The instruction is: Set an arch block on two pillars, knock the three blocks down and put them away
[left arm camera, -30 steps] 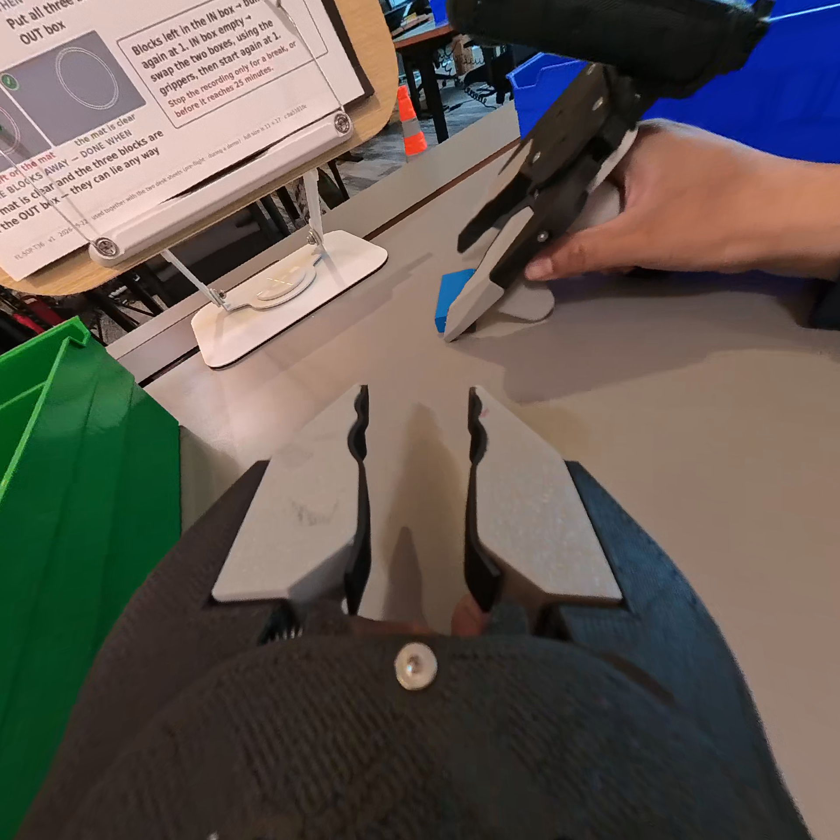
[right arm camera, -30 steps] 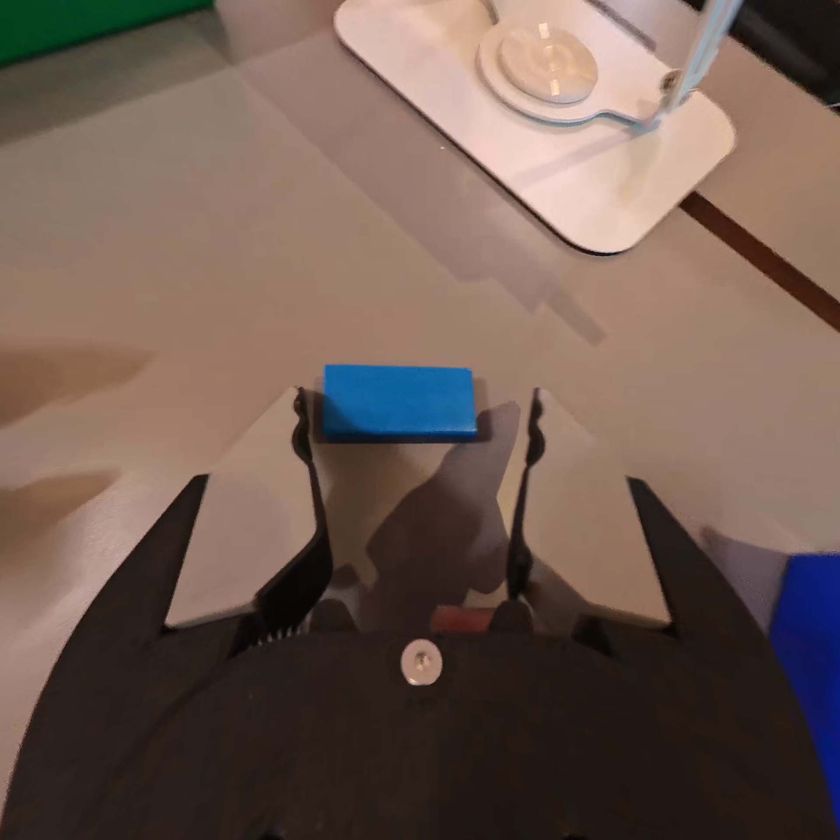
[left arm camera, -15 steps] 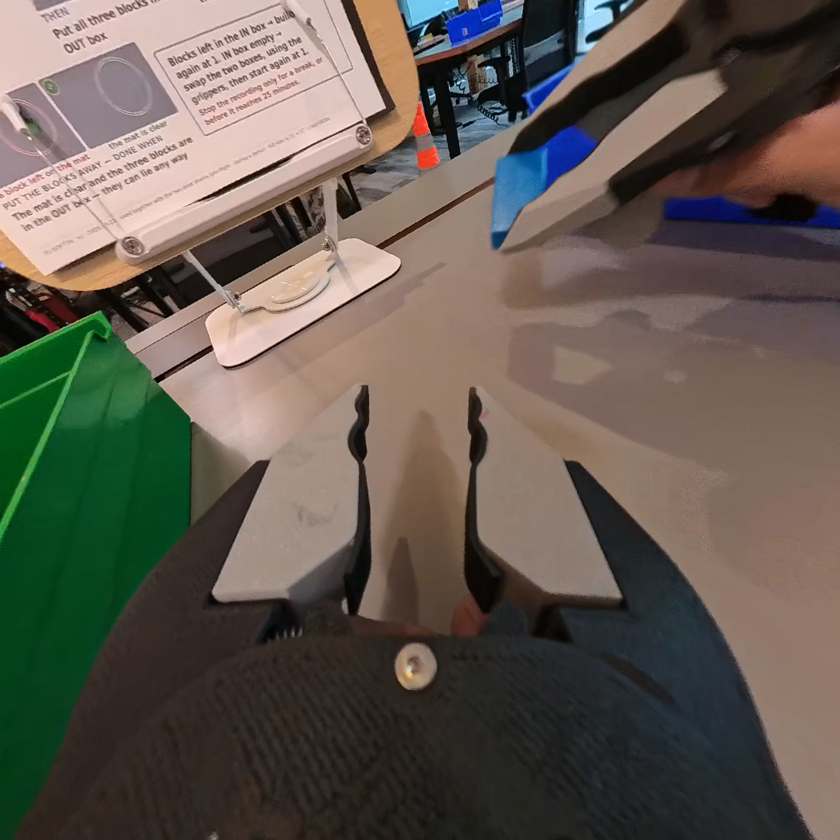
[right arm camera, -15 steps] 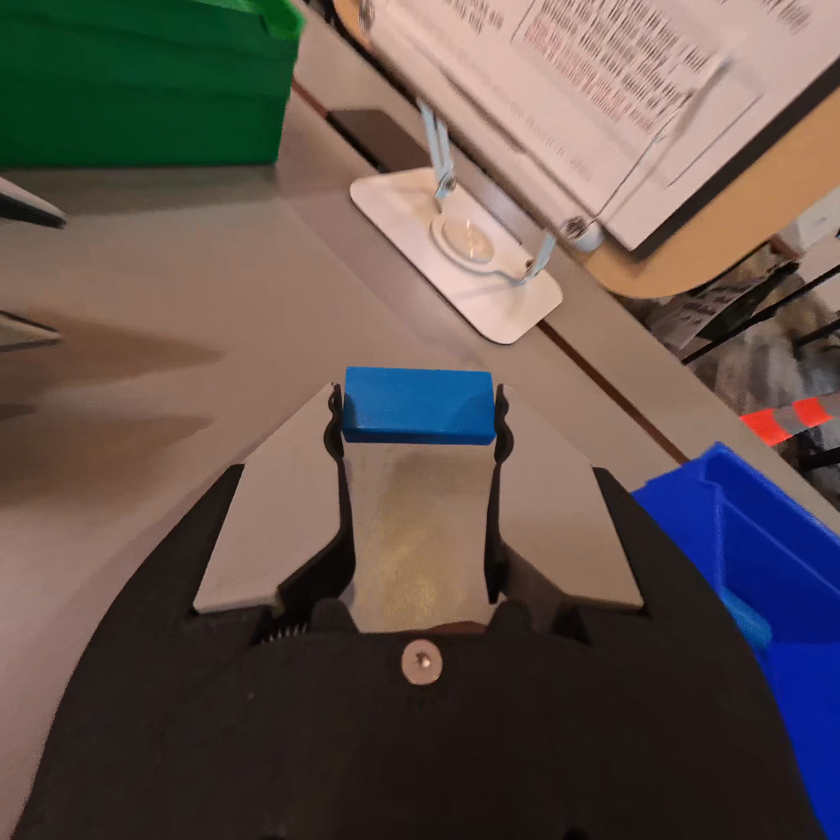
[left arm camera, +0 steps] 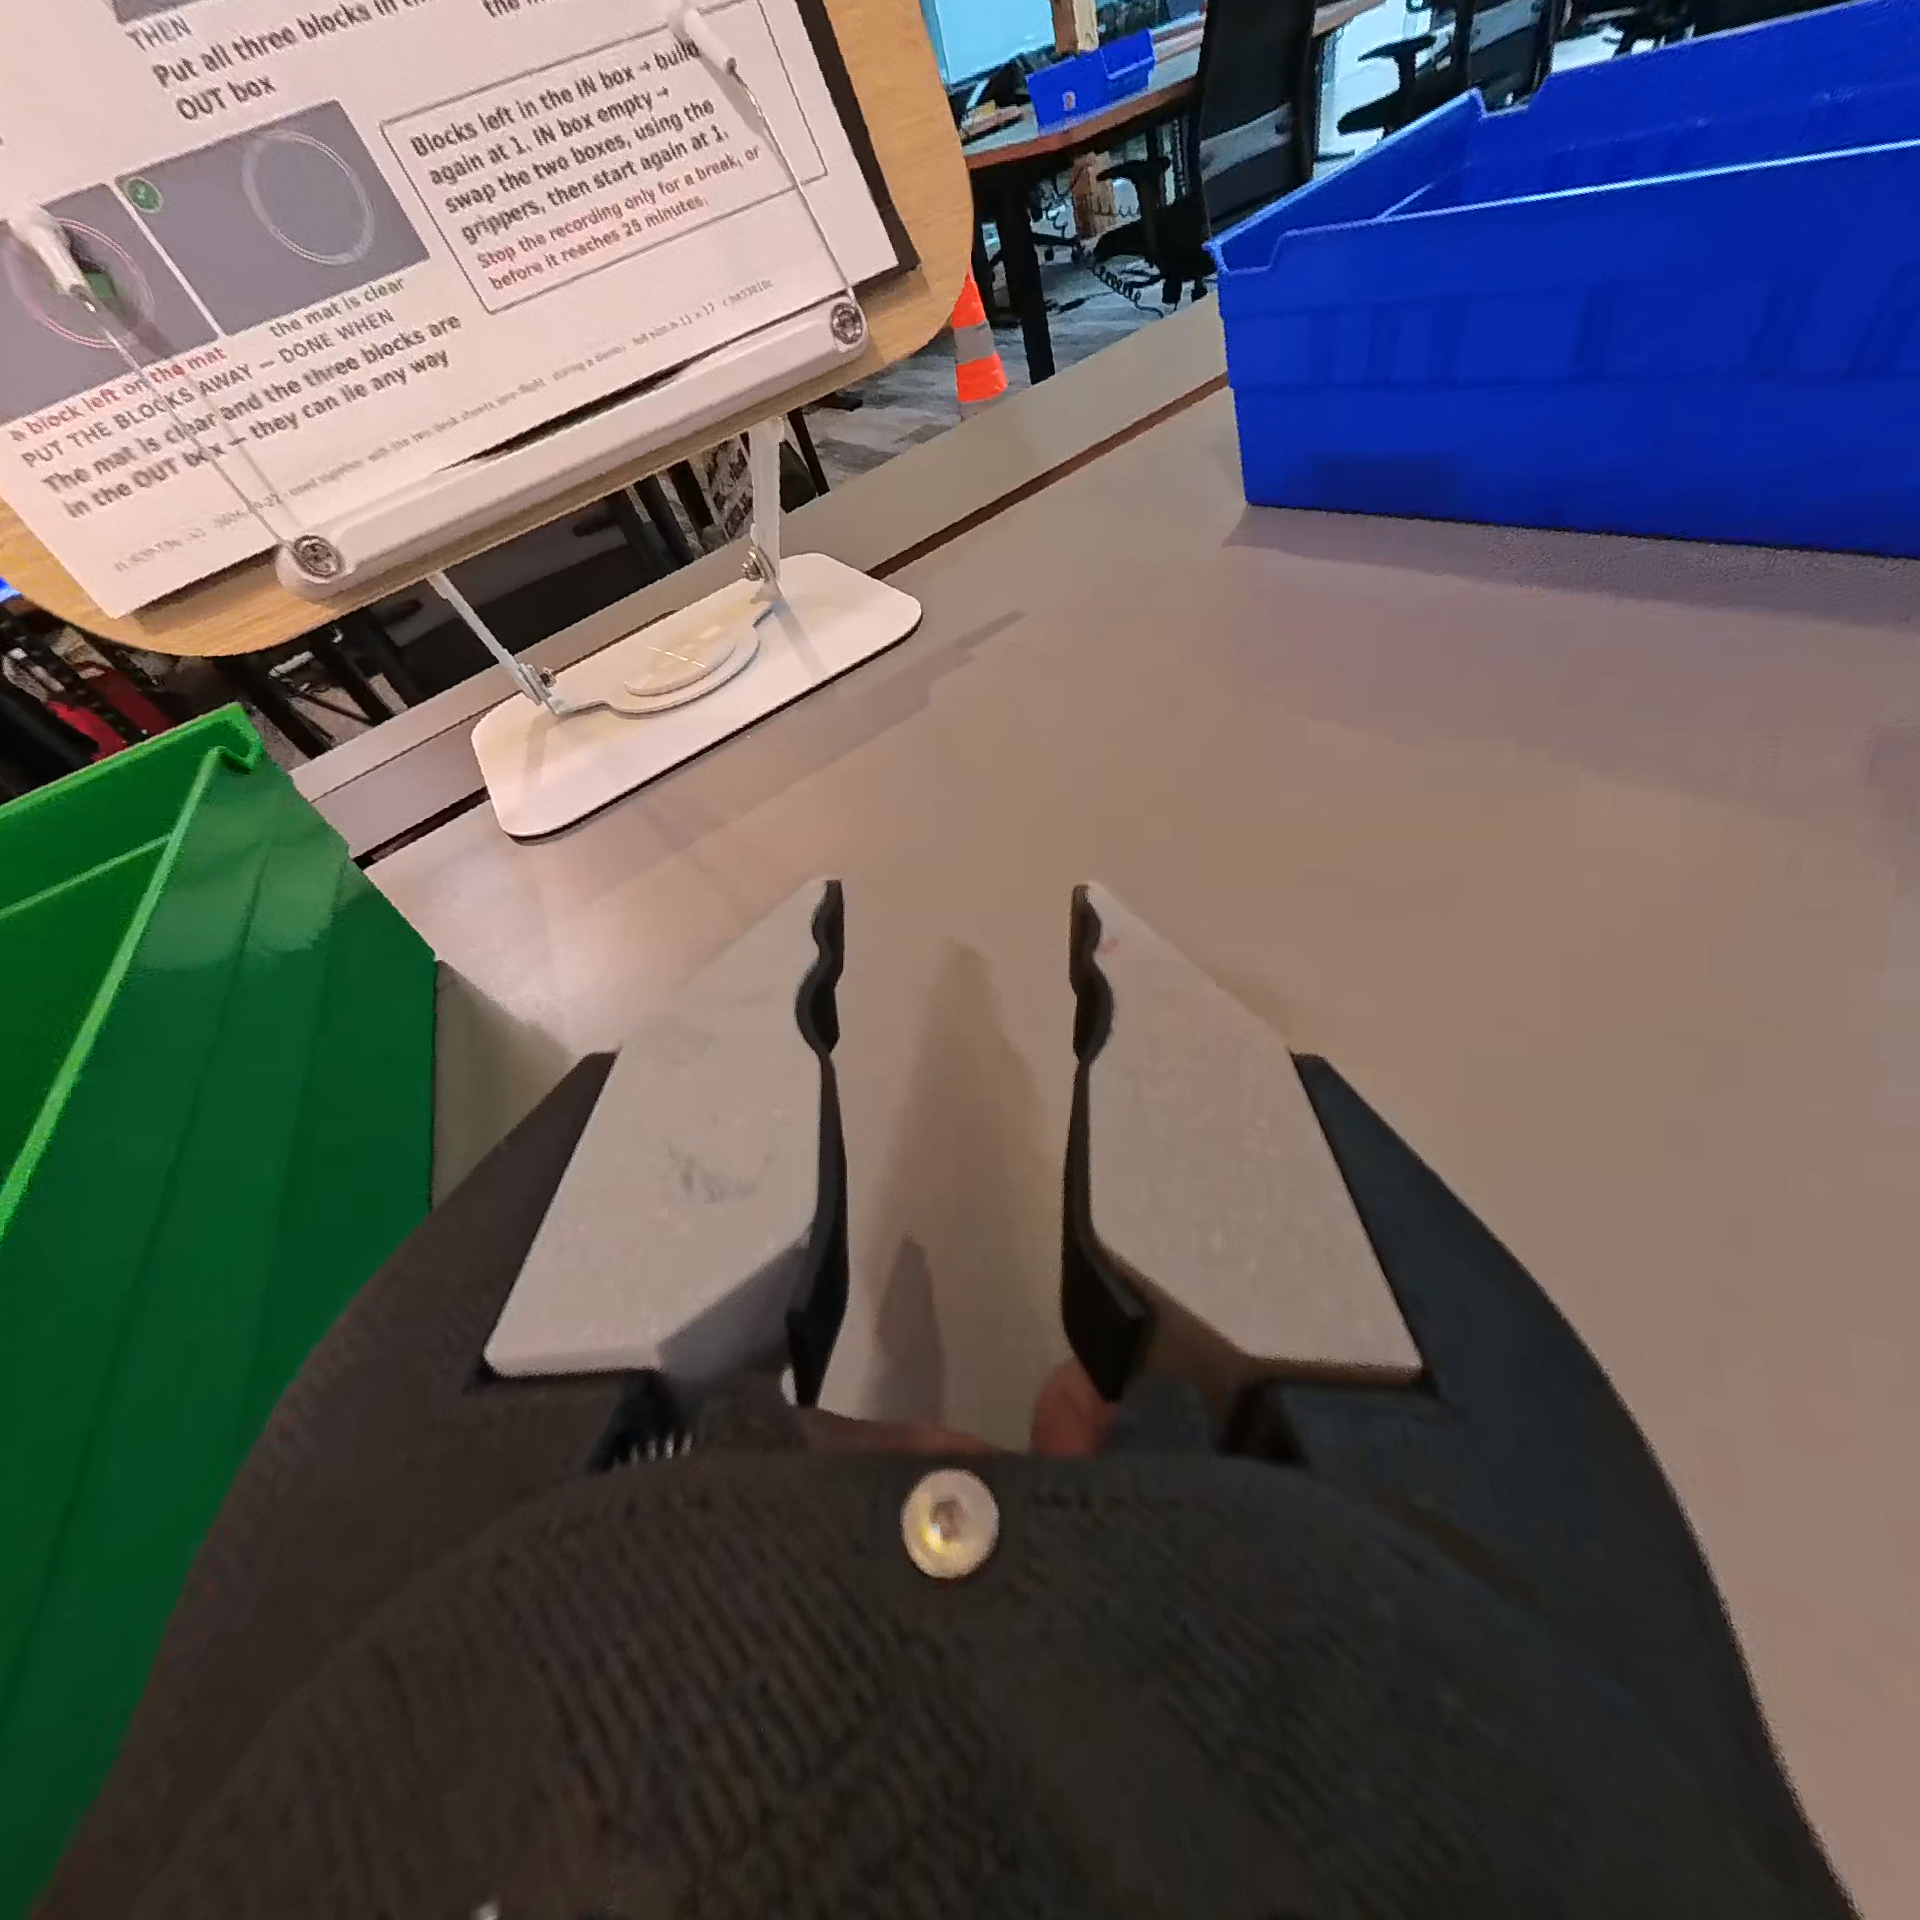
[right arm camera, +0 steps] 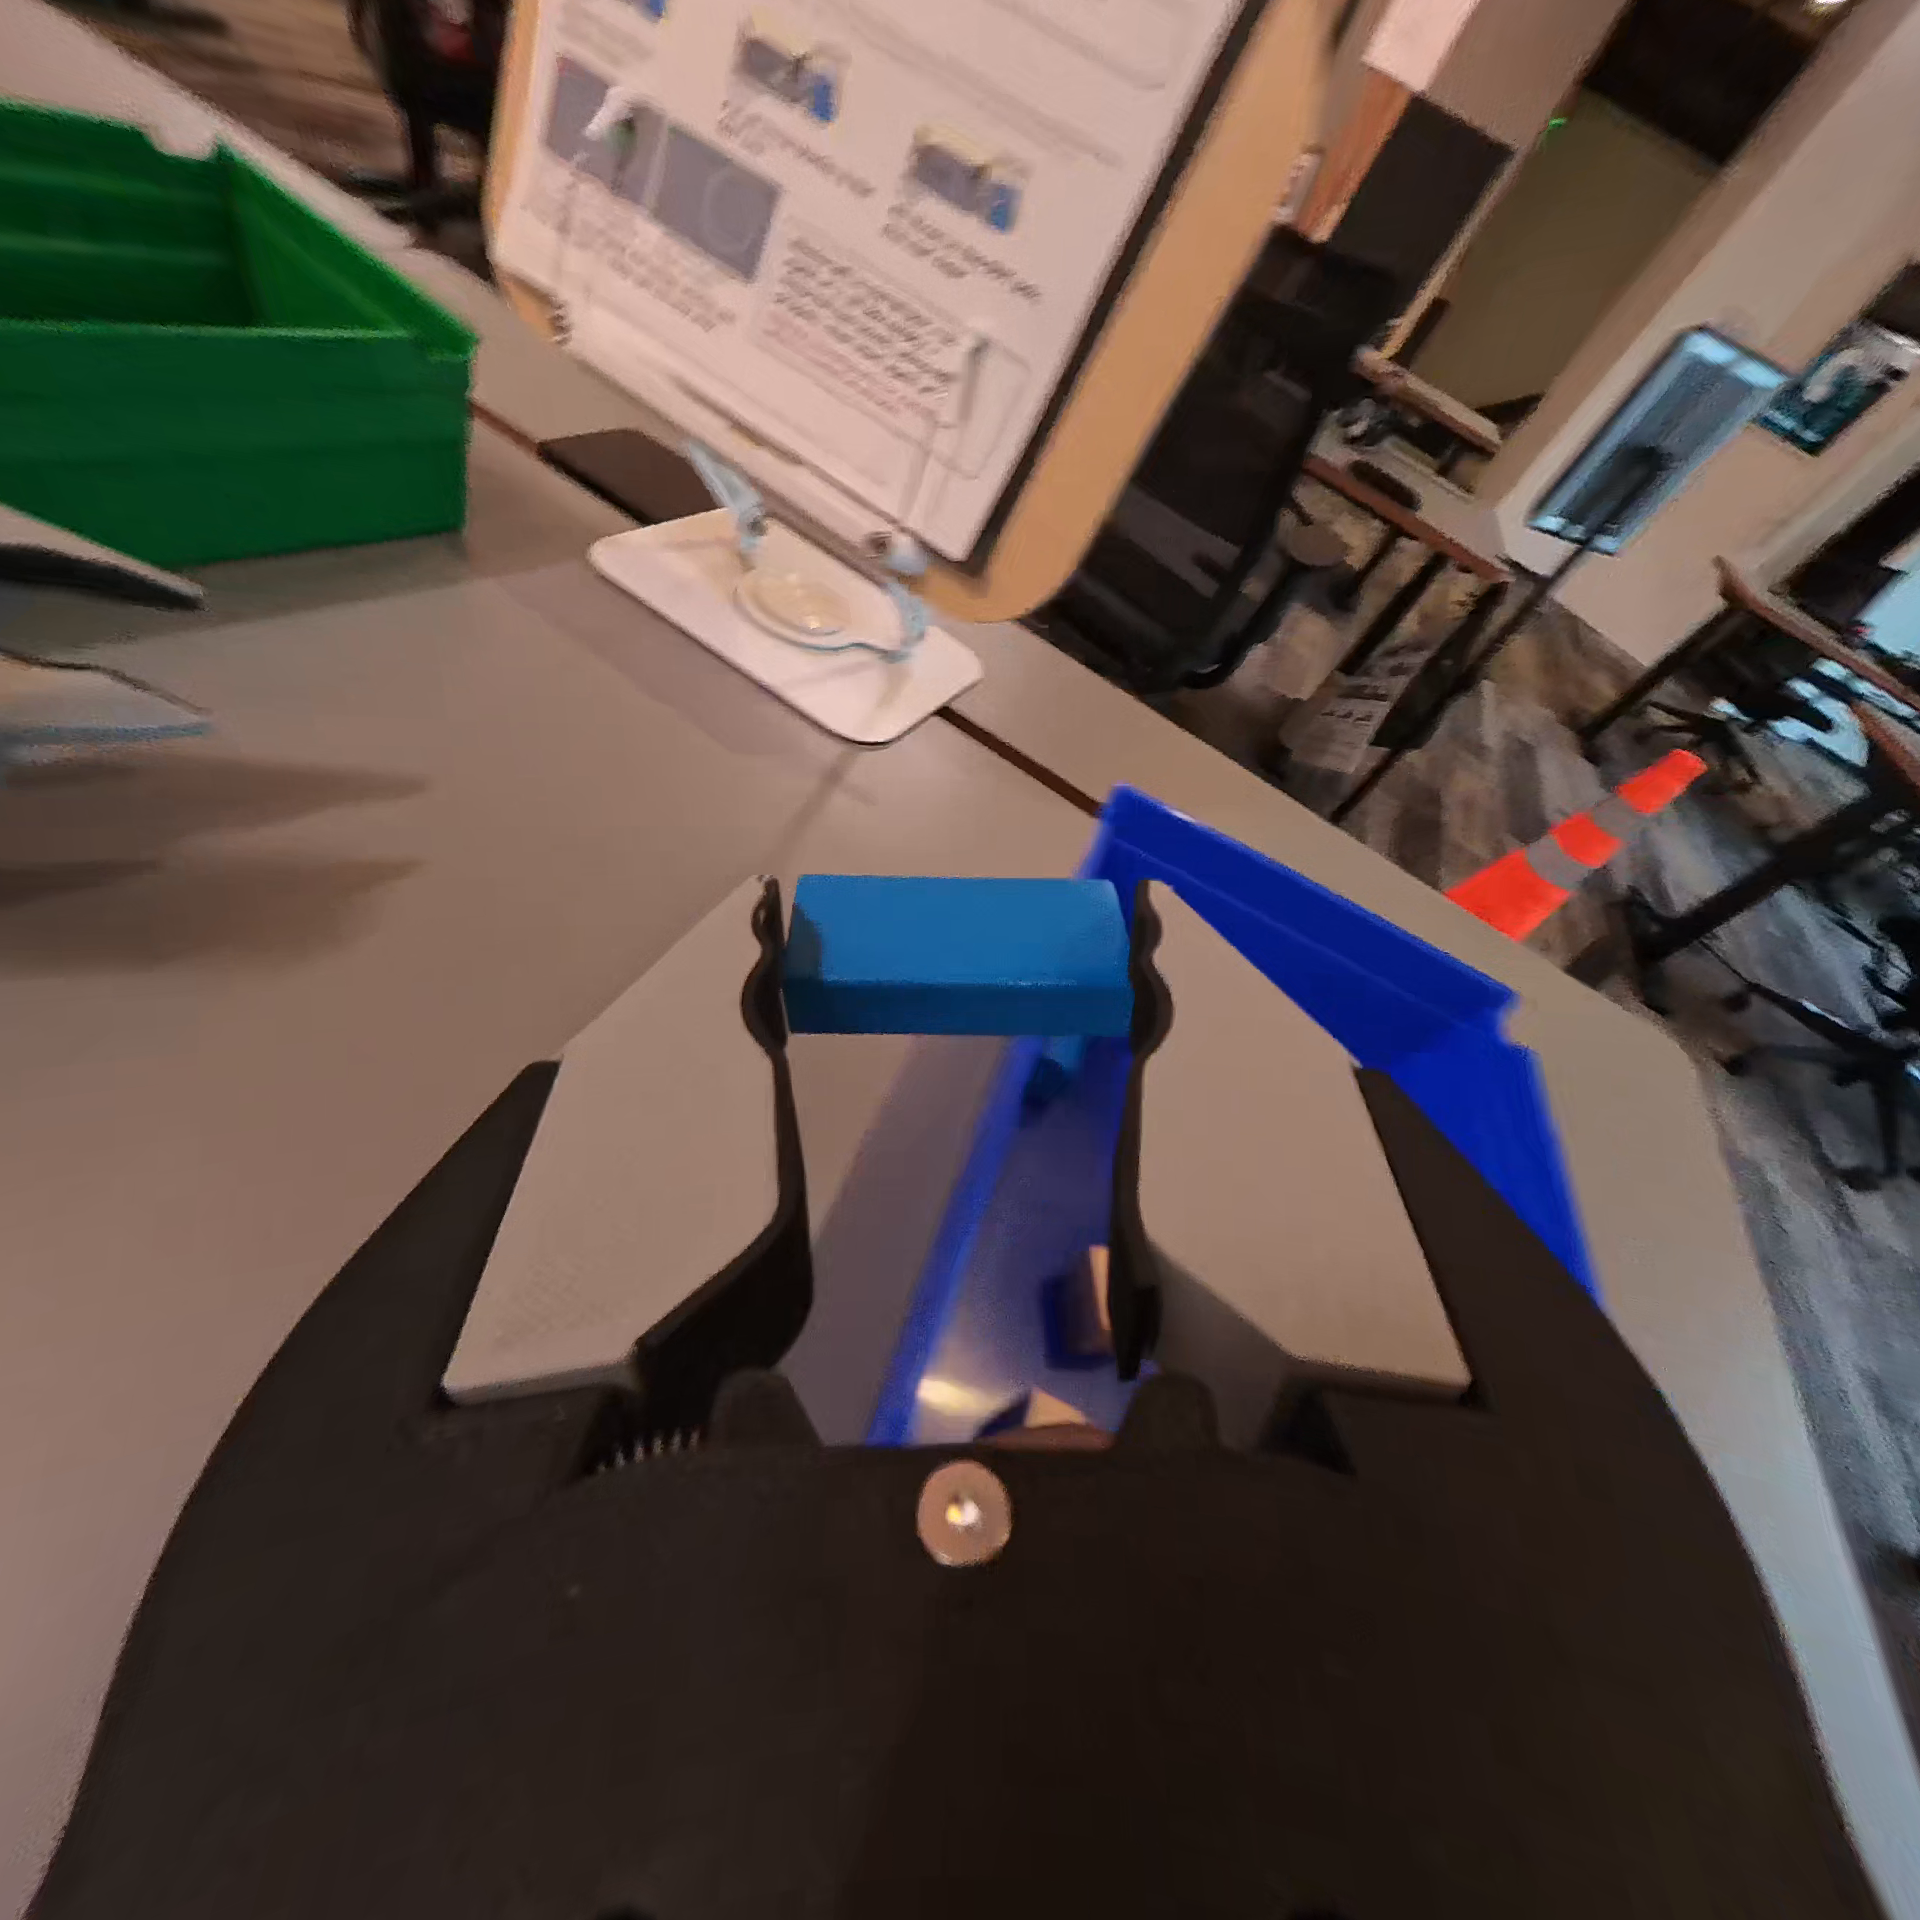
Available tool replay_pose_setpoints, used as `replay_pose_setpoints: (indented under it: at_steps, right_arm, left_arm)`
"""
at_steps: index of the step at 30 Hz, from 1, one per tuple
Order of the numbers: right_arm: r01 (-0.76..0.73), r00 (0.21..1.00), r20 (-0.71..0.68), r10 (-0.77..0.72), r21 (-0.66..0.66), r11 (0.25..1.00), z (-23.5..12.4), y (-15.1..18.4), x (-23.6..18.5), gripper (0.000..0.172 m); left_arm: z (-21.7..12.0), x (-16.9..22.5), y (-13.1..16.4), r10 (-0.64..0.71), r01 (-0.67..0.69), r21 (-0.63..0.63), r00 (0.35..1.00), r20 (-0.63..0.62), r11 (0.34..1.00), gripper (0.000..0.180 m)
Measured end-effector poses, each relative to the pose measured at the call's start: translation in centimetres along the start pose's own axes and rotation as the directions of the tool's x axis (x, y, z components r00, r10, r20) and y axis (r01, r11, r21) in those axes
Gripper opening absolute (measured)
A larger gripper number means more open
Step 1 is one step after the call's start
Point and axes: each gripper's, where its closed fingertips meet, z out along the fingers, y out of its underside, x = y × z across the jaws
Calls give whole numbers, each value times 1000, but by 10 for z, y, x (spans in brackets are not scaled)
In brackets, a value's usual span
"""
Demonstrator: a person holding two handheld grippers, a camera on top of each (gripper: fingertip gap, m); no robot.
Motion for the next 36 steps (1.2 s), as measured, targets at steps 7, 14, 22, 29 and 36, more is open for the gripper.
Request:
replay_pose_setpoints:
  at_steps: [7, 14, 22, 29, 36]
  right_arm:
    - [-211, 977, -43, 210, -19, 977, -20, 46, 66, 17]
    - [-315, 949, -121, 292, -287, 905, 28, 138, 83, 43]
    - [-255, 965, -95, 243, -137, 957, 9, 89, 77, 53]
    - [-296, 954, 10, 298, -89, 951, 5, 70, 59, 70]
    - [-352, 929, 88, 361, -100, 931, 1, 64, 45, 80]
  left_arm:
    - [0, -5, 0, -70, 70, 5, 997, -20, 998, 44]
    - [-3, -5, -3, -71, 72, 29, 997, -18, 997, 45]
    - [0, -1, 0, -56, 56, 2, 998, -36, 998, 47]
    - [-3, -4, 0, -102, 102, 3, 995, -5, 995, 95]
    - [-20, -37, 8, -185, 188, 11, 958, 217, 982, 103]
